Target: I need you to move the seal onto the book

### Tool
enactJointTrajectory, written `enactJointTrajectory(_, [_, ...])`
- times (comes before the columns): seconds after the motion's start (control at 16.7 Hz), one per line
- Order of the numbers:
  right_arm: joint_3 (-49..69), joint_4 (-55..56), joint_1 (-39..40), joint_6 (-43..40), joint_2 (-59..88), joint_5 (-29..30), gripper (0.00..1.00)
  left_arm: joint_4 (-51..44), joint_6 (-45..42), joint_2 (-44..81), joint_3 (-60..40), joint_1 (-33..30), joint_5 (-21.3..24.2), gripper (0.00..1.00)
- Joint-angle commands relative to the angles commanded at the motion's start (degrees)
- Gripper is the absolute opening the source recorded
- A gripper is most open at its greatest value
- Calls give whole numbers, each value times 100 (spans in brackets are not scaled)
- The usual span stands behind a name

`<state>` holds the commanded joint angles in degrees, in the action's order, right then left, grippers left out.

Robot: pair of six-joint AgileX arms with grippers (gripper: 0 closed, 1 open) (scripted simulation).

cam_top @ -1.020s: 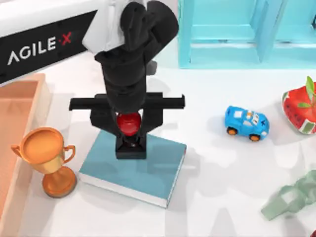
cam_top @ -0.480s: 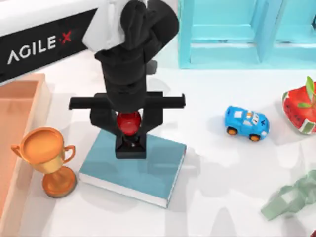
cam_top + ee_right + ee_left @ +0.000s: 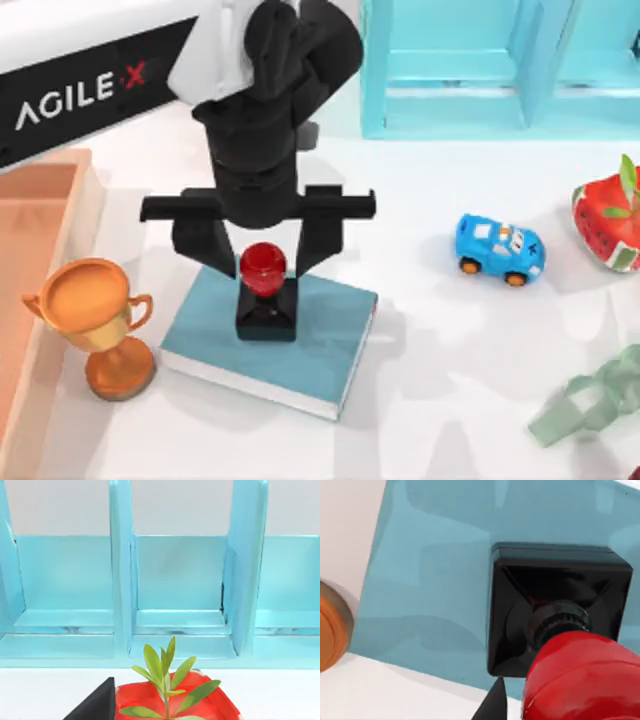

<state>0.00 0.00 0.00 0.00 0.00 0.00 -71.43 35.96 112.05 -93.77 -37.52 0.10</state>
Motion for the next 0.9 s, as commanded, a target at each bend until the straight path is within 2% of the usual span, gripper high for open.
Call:
enactJointTrajectory(0.12, [0,0,0,0,0,0,100,0,0,0,0,0,0,98])
enactJointTrajectory(0.18, [0,0,0,0,0,0,100,0,0,0,0,0,0,100])
enactJointTrajectory(0.72, [0,0,0,0,0,0,100,-21,1,5,-21,6,0,100])
enactJointTrajectory(0.9, [0,0,0,0,0,0,100,-325,8,9,-320,1,0,100])
